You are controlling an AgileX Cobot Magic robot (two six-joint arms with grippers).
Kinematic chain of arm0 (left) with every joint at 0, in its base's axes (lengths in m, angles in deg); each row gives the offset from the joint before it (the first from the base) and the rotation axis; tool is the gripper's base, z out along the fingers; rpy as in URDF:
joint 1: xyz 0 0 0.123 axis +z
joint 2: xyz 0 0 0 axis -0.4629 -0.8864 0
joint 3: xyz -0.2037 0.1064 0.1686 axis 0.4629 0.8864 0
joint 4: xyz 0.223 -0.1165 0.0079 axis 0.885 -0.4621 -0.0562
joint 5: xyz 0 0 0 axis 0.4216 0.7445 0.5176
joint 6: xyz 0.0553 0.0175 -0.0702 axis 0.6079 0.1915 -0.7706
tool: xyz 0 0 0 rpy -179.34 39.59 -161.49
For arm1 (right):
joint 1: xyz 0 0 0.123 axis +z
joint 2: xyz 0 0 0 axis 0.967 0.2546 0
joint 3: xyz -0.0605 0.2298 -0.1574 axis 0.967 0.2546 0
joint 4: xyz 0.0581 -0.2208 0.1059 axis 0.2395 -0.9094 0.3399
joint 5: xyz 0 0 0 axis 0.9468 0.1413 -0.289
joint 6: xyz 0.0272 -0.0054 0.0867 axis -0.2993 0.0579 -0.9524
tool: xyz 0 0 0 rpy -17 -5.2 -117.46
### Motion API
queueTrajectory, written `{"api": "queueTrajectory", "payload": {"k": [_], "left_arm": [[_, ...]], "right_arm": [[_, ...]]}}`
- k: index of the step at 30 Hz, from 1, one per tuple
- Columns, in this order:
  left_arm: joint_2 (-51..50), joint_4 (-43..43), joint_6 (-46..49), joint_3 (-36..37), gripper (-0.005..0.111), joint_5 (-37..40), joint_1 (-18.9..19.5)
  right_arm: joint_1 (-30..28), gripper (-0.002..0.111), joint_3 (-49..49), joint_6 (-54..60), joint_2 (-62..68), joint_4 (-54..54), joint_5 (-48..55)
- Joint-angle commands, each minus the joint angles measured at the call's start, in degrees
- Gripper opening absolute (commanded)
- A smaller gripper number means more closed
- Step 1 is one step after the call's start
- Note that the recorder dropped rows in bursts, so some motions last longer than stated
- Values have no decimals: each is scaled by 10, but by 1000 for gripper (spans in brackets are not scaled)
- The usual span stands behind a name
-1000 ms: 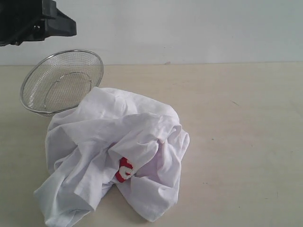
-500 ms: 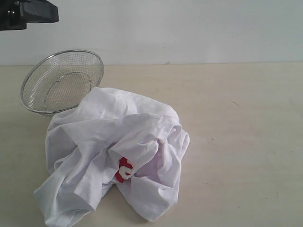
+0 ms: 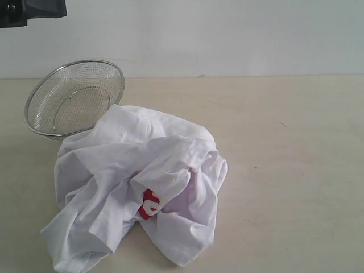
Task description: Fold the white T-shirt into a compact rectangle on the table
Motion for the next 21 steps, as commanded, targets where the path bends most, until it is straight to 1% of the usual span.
{"api": "queueTrajectory", "payload": {"k": [1, 3, 6, 9, 11, 15, 18, 21], "left_arm": [[3, 3, -7, 1, 66, -44, 2], [2, 0, -7, 1, 66, -81, 2], [2, -19, -7, 1, 66, -170, 2], [2, -55, -8, 1, 66, -260, 2], [0, -81, -8, 1, 66, -293, 2], [-17, -83, -8, -7, 66, -291, 2], [-32, -82, -7, -8, 66, -274, 2], [-42, -82, -7, -8, 66, -277, 2]], "right_arm": [[-2, 0, 0, 0, -3, -6, -2], [-2, 0, 0, 0, -3, -6, -2], [-2, 0, 0, 0, -3, -6, -2], [-2, 0, 0, 0, -3, -6, -2], [-2, 0, 0, 0, -3, -6, -2], [-2, 0, 0, 0, -3, -6, -2], [-2, 0, 0, 4, -3, -8, -2], [-2, 0, 0, 9, -3, -8, -4]]}}
